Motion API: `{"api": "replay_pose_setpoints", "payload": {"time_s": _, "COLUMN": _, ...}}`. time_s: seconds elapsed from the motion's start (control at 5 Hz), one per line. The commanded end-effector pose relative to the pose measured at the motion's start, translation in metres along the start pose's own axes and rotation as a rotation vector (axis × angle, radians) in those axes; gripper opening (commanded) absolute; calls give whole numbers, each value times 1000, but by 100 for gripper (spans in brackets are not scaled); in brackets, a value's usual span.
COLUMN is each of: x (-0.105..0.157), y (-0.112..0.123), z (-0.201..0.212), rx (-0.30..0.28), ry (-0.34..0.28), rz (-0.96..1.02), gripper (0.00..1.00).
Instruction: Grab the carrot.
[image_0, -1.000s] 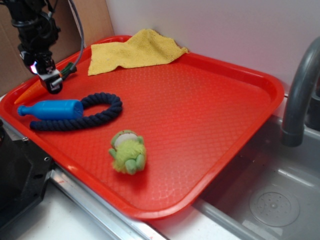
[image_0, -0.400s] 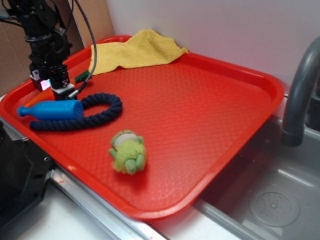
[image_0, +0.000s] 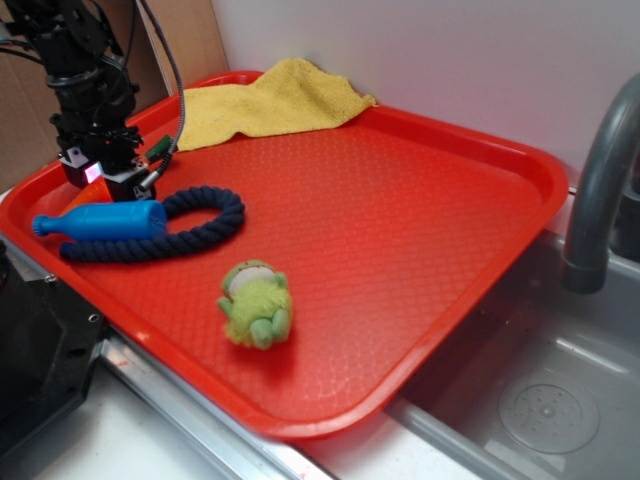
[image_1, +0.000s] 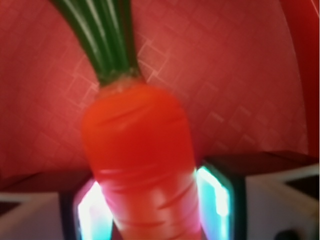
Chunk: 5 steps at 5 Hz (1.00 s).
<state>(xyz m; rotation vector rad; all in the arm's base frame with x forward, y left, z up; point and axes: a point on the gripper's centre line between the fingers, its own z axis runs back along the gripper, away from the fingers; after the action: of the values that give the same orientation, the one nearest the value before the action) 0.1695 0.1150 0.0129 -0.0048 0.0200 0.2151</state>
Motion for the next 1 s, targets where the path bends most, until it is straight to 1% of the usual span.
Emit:
{"api": "replay_pose_setpoints", "payload": {"time_s": 0.0, "x": 4, "y": 1, "z": 60, "rx": 55, "ry": -105, "rz": 89, "gripper": 0}}
{"api": "replay_pose_setpoints", "payload": {"time_s": 0.2, "x": 20, "y": -23, "z": 110, "rx": 61, "ry": -127, "rz": 141, "gripper": 0}}
{"api": "replay_pose_setpoints", "payload": {"time_s": 0.4, "x": 11, "y": -63, "z": 158, "rx": 139, "ry": -111, "rz": 54, "gripper": 0}}
{"api": "replay_pose_setpoints", "payload": {"time_s": 0.6, "x": 9, "y": -79, "z": 204, "rx": 153, "ry": -150, "rz": 54, "gripper": 0}}
{"api": "replay_pose_setpoints", "payload": {"time_s": 0.8, "x": 27, "y": -79, "z": 207, "rx": 101, "ry": -167, "rz": 46, "gripper": 0}}
